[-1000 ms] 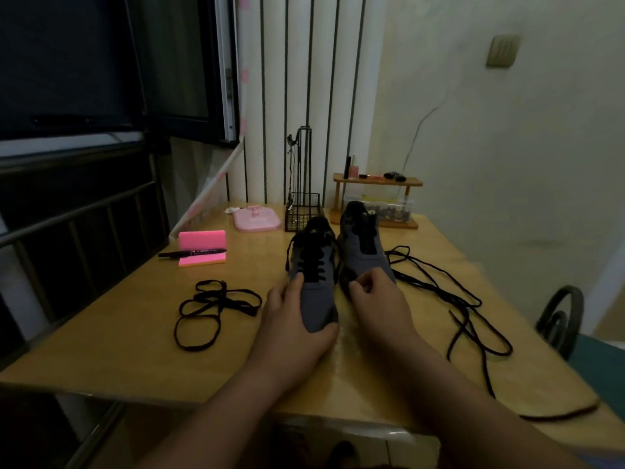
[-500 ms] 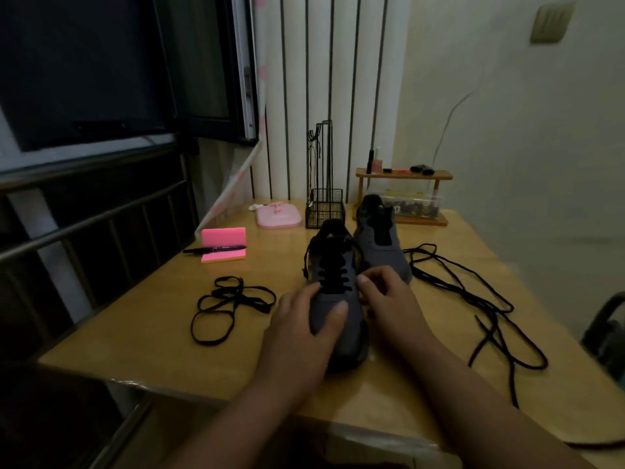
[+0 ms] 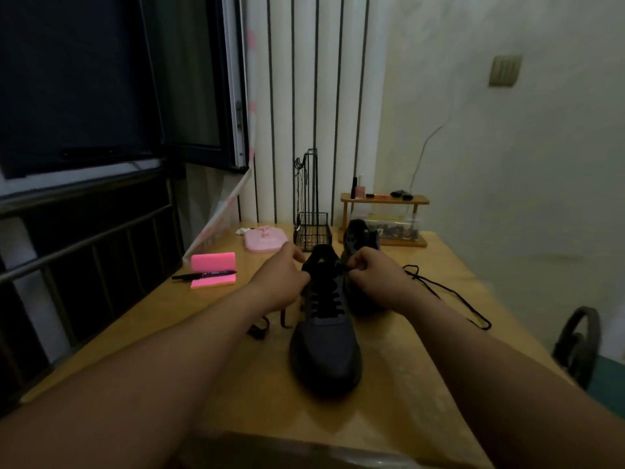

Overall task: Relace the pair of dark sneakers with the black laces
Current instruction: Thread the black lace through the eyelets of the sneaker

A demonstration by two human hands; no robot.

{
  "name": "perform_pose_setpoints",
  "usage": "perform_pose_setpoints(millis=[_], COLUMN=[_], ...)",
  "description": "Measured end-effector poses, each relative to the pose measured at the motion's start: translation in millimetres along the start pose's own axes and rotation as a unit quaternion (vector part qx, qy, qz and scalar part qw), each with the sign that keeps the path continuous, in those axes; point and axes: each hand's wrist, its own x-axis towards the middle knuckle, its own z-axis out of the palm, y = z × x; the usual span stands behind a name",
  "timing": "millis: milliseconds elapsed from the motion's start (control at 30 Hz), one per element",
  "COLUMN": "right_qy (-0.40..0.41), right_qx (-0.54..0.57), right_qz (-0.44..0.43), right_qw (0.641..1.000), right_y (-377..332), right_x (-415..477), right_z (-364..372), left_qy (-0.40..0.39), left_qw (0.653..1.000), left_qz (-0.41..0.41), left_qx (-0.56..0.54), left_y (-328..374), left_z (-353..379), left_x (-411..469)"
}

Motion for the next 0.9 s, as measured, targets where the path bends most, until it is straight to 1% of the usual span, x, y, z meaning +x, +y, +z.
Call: perform_pose_setpoints(millis=[67,100,167,200,233,300,333,367,400,467,500,633,833,900], right_qy=[-0.048,-0.063,-0.041,-0.007,0.039,0.142,0.175,0.171,0.140,0.062,0.046,0.088,0.124,0.146], right_qx=[-0.029,-0.025,0.032,0.063,0.055,-0.046,-0.078,-0.082,-0.068,-0.040,-0.032,0.002,-0.029,0.010], right_qz=[0.015,0.024,0.043,0.047,0.040,0.000,-0.030,-0.050,-0.053,-0.037,-0.035,-0.056,-0.128,-0.132], right_qw=[0.998,0.997,0.998,0.997,0.997,0.989,0.981,0.980,0.986,0.997,0.998,0.995,0.984,0.980], right_y=[-4,-6,-9,-10,-11,-14,-13,-11,-8,-3,1,7,4,10], right_x=[5,9,22,28,33,27,20,11,4,-9,-12,-11,-3,-2], right_z=[-19,-27,-38,-40,-39,-31,-23,-14,-5,11,16,25,31,35], left_qy=[0.000,0.011,0.054,0.073,0.097,0.159,0.176,0.164,0.134,0.085,0.084,0.121,0.150,0.163], left_qw=[1.000,0.999,0.993,0.990,0.991,0.984,0.974,0.972,0.975,0.984,0.986,0.985,0.970,0.964], left_qz=[-0.008,-0.013,-0.013,-0.005,0.017,0.070,0.104,0.128,0.141,0.136,0.132,0.107,0.107,0.116], left_qx=[-0.012,-0.040,-0.105,-0.119,-0.089,0.047,0.095,0.110,0.107,0.076,0.053,-0.052,-0.156,-0.174], left_y=[-2,-2,-5,-6,-8,-13,-16,-19,-22,-27,-29,-32,-37,-39], left_z=[-16,-25,-37,-38,-38,-26,-17,-8,2,18,23,39,61,66], left_x=[7,12,25,28,30,25,20,12,6,-2,-4,-4,6,6])
